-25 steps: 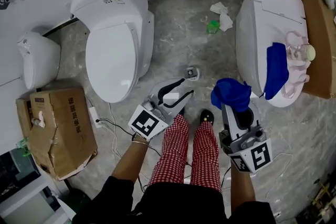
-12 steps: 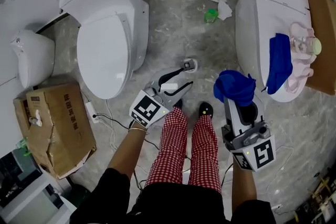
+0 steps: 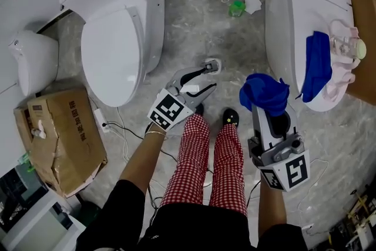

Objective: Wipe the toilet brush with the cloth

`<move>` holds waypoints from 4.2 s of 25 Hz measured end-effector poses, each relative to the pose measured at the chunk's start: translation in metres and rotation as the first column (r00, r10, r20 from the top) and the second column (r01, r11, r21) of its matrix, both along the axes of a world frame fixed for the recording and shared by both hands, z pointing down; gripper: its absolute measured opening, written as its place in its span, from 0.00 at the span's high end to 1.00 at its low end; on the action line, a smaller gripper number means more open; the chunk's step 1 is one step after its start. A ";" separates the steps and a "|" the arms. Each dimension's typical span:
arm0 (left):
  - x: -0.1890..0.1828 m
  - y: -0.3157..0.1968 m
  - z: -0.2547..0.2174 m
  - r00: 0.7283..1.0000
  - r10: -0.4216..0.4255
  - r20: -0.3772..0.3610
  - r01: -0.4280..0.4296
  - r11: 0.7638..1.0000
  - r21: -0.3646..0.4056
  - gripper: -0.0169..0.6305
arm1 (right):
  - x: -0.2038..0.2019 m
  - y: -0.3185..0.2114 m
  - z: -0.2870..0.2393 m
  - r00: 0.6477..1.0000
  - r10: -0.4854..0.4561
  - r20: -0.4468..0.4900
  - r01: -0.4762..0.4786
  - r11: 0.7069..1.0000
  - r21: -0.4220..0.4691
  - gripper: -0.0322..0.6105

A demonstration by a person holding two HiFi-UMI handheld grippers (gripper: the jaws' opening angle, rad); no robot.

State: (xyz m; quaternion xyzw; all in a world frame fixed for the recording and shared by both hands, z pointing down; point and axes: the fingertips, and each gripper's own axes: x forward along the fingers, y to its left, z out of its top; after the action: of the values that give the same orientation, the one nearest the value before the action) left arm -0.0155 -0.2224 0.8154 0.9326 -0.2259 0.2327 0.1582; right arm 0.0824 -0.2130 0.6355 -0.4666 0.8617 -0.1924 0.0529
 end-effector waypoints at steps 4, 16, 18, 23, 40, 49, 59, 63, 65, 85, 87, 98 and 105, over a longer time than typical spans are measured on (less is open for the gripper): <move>0.002 -0.004 0.014 1.000 -0.006 0.009 0.006 1.000 -0.008 0.68 | 0.003 0.000 0.006 1.000 0.003 -0.002 -0.003 1.000 -0.015 0.82; -0.005 -0.015 0.064 0.997 -0.013 0.075 0.016 0.999 -0.044 0.68 | -0.002 -0.008 0.015 0.999 0.022 0.038 -0.021 0.999 -0.037 0.82; -0.005 -0.018 0.071 0.996 -0.010 0.092 0.014 0.999 -0.040 0.67 | -0.001 -0.010 0.018 0.999 0.031 0.033 -0.030 0.999 -0.044 0.82; -0.007 -0.021 0.092 0.992 0.002 0.127 0.008 0.997 -0.083 0.65 | -0.001 -0.013 0.025 0.999 0.039 0.021 -0.038 0.998 -0.046 0.82; -0.007 -0.017 0.136 0.978 0.080 0.192 -0.051 0.987 -0.154 0.64 | -0.031 -0.051 0.087 0.994 -0.037 -0.100 0.036 0.999 -0.017 0.82; -0.006 -0.018 0.155 0.954 0.147 0.261 -0.097 0.976 -0.196 0.62 | -0.032 -0.054 0.096 0.994 -0.038 -0.099 0.035 0.999 -0.039 0.82; -0.002 -0.020 0.178 0.922 0.199 0.332 -0.105 0.954 -0.280 0.61 | -0.020 -0.056 0.103 0.993 -0.028 -0.112 0.022 0.998 -0.054 0.82; 0.000 -0.018 0.187 0.914 0.222 0.340 -0.112 0.943 -0.315 0.60 | -0.015 -0.056 0.106 0.993 -0.009 -0.115 0.003 0.999 -0.049 0.82; 0.002 -0.015 0.190 0.906 0.241 0.348 -0.124 0.937 -0.327 0.60 | -0.011 -0.057 0.106 0.993 0.002 -0.116 -0.008 0.999 -0.043 0.82; 0.009 -0.011 0.227 0.797 0.373 0.476 -0.180 0.898 -0.402 0.60 | 0.009 -0.053 0.116 0.990 0.036 -0.133 -0.047 0.996 -0.078 0.82; 0.009 -0.011 0.231 0.790 0.377 0.483 -0.175 0.894 -0.412 0.60 | 0.011 -0.051 0.116 0.991 0.039 -0.130 -0.049 0.996 -0.078 0.82; 0.007 -0.009 0.248 0.765 0.387 0.514 -0.152 0.885 -0.440 0.60 | 0.022 -0.044 0.121 0.989 0.057 -0.134 -0.069 0.994 -0.090 0.82; 0.009 -0.011 0.255 0.759 0.376 0.532 -0.140 0.892 -0.430 0.60 | 0.030 -0.042 0.125 0.988 0.068 -0.137 -0.081 0.992 -0.094 0.82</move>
State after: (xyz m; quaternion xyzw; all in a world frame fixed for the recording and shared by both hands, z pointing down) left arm -0.0063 -0.2339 1.0704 0.7858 -0.0840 0.5743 0.2138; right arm 0.1123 -0.2555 0.7605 -0.5123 0.8346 -0.2011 -0.0211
